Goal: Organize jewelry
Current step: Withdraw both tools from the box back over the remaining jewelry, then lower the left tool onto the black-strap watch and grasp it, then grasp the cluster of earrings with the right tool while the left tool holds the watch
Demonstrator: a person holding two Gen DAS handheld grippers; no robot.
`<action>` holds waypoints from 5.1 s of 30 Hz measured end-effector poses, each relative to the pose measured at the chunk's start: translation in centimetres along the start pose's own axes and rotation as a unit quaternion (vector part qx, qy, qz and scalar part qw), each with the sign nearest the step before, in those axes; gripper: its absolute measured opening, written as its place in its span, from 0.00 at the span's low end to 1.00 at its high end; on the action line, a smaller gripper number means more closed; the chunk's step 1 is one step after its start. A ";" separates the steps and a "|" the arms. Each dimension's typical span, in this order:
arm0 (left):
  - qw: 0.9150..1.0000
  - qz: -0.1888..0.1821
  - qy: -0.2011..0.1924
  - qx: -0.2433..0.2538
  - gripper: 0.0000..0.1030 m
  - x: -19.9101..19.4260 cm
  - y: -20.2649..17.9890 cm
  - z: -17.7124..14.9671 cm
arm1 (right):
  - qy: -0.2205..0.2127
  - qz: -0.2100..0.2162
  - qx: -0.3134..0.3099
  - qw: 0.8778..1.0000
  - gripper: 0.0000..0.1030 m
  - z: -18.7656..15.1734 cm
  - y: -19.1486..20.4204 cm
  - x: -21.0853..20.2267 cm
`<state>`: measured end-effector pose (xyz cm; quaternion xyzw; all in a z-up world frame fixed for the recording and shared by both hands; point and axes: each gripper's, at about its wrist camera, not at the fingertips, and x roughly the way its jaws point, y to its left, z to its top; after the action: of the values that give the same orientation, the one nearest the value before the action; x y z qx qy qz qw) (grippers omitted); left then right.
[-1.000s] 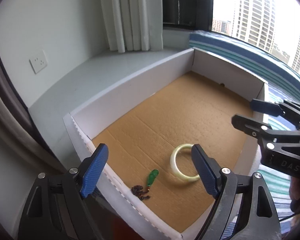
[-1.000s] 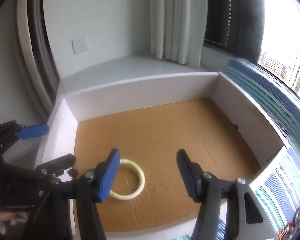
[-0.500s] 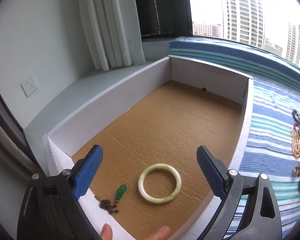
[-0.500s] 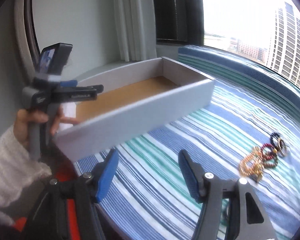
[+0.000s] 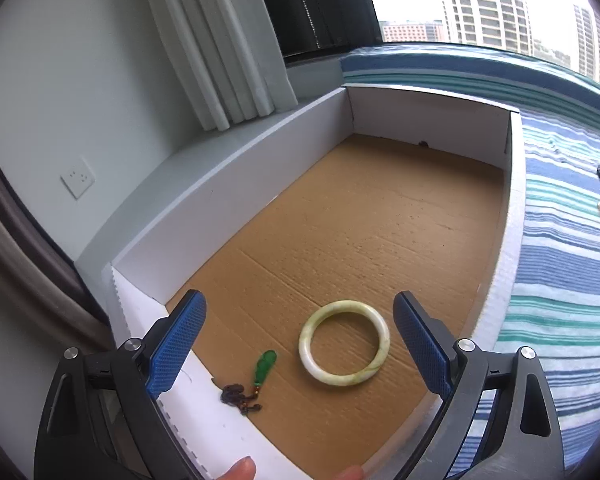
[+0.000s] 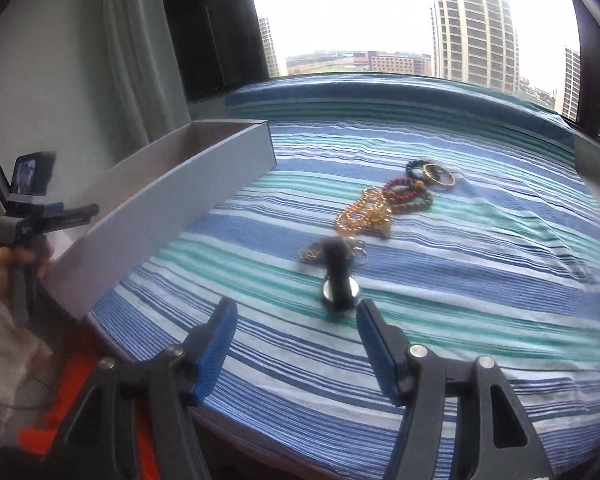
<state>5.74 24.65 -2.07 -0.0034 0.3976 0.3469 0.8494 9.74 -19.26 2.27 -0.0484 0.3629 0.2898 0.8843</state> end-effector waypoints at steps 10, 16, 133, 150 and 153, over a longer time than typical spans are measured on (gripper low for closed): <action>0.988 0.057 -0.140 -0.039 1.00 -6.3 0.4 1.0 | 0.003 -0.082 0.032 0.996 0.61 -1.9 -4.2 -0.3; 0.985 -0.041 -0.168 -0.024 1.00 -11.1 -1.4 1.2 | 0.013 -0.111 0.067 0.991 0.74 -3.7 -6.2 -0.6; 0.945 -0.312 0.034 0.097 0.16 -7.2 -17.0 -3.9 | 0.032 -0.088 0.084 0.992 0.83 -5.5 -6.7 -1.8; 0.951 -0.303 0.052 0.029 0.16 -6.9 -9.6 -7.9 | 0.112 0.002 0.014 0.994 0.57 6.1 -2.7 16.0; 0.950 -0.306 0.053 0.026 0.16 -7.0 -9.3 -8.1 | 0.125 -0.036 -0.002 0.992 0.62 6.0 -1.3 18.6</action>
<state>2.71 11.23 -5.41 -0.1212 0.4309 0.0590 0.8923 24.72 -9.67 -5.99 -0.0985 0.4678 0.2504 0.8418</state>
